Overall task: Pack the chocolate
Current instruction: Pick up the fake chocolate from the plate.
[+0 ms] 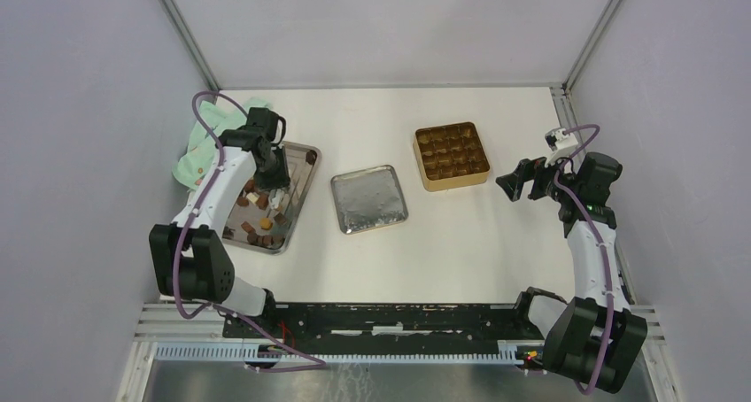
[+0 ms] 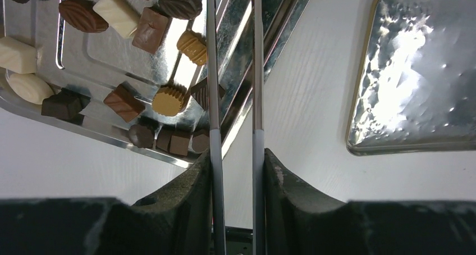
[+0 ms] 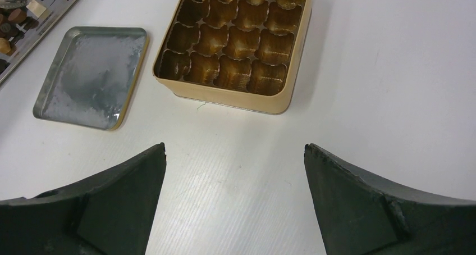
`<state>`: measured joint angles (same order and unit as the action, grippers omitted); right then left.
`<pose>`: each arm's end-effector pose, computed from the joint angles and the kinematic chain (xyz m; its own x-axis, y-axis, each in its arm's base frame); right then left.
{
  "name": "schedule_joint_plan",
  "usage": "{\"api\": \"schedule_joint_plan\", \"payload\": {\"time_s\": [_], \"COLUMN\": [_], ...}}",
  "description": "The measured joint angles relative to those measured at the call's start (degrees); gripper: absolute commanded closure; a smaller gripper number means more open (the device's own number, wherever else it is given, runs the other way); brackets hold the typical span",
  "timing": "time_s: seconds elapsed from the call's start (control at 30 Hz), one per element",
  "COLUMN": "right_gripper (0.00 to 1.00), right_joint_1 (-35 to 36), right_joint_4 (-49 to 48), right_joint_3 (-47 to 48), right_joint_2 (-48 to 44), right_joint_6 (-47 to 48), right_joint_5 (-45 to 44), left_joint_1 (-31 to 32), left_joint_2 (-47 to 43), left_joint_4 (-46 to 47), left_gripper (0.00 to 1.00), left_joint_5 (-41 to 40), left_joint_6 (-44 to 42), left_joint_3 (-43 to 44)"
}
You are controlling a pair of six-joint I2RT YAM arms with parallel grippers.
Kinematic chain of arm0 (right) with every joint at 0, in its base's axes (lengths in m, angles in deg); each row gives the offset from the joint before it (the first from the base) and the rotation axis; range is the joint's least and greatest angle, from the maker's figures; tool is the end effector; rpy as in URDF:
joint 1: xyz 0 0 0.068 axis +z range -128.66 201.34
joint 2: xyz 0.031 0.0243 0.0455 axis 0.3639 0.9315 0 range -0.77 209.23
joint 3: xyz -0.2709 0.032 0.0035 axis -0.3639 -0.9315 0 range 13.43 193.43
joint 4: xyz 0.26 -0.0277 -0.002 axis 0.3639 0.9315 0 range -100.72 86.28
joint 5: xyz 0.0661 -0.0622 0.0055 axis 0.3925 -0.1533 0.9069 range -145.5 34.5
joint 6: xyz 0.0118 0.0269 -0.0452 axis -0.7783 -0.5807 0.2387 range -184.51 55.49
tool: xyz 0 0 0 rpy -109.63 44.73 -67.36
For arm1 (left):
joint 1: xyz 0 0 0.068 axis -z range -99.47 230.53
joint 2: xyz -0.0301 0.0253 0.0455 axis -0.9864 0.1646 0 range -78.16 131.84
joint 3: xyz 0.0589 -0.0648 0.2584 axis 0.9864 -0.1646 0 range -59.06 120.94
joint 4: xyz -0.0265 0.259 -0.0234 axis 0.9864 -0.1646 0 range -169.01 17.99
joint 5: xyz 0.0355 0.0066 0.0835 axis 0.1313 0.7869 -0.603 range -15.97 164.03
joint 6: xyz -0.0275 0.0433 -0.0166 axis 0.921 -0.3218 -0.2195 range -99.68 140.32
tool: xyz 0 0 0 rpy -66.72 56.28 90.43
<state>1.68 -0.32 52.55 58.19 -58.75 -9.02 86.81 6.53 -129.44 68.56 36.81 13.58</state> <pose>0.2157 -0.0496 0.2632 -0.4359 0.0824 -0.8962 -0.4041 0.8719 0.2767 0.2847 -0.0280 0.2814 -0.9141 -0.1837 -0.3615 -0.1917 0.9814 -0.0139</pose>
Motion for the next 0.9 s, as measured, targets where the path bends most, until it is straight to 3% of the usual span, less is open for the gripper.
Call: {"api": "schedule_joint_plan", "payload": {"time_s": [0.9], "right_gripper": [0.02], "right_joint_1": [0.0], "right_joint_4": [-0.5], "right_joint_3": [-1.4], "right_joint_2": [0.0], "right_joint_6": [-0.2], "right_joint_5": [0.1], "left_joint_1": [0.0], "left_joint_2": [4.2], "left_joint_4": [-1.2], "left_gripper": [0.56], "left_joint_5": [-1.0], "left_joint_6": [-4.2], "left_joint_3": [2.6]}}
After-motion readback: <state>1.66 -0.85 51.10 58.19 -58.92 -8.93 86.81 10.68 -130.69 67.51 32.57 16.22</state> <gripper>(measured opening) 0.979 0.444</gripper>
